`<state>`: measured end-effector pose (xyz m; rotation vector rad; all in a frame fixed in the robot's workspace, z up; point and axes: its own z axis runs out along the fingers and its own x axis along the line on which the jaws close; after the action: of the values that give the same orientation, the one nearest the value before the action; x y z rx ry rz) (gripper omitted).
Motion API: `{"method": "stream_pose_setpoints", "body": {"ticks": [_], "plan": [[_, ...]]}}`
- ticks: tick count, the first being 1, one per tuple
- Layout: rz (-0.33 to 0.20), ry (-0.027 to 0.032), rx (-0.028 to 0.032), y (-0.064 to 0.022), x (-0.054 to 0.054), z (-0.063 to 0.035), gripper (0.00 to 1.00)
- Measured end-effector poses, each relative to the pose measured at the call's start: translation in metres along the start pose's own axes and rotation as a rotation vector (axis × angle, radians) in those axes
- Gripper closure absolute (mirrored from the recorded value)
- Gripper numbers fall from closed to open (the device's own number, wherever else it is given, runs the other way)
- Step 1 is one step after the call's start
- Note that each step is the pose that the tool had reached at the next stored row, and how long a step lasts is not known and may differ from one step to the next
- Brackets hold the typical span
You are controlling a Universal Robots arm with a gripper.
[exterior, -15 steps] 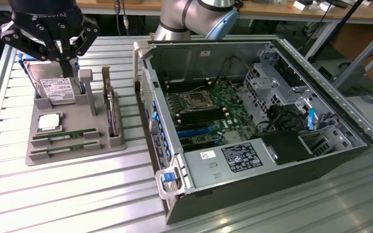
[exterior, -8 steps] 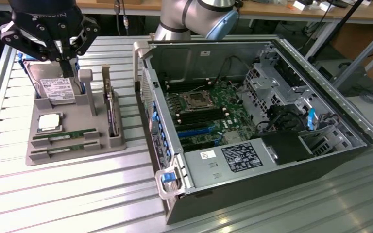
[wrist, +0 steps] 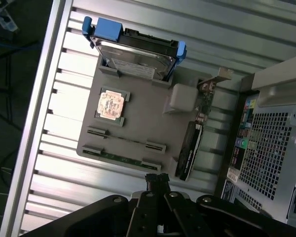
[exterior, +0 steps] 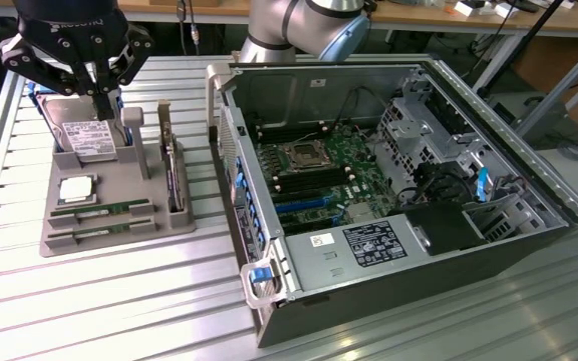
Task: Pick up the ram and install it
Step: 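Pick up the ram and move it above insertion slot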
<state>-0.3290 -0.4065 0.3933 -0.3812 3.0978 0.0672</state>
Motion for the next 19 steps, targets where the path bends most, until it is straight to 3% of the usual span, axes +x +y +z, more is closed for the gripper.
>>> {"method": "stream_pose_setpoints", "body": {"ticks": [19], "plan": [[-0.08, 0.0033, -0.002, 0.0, 0.0, 0.0, 0.9]]}}
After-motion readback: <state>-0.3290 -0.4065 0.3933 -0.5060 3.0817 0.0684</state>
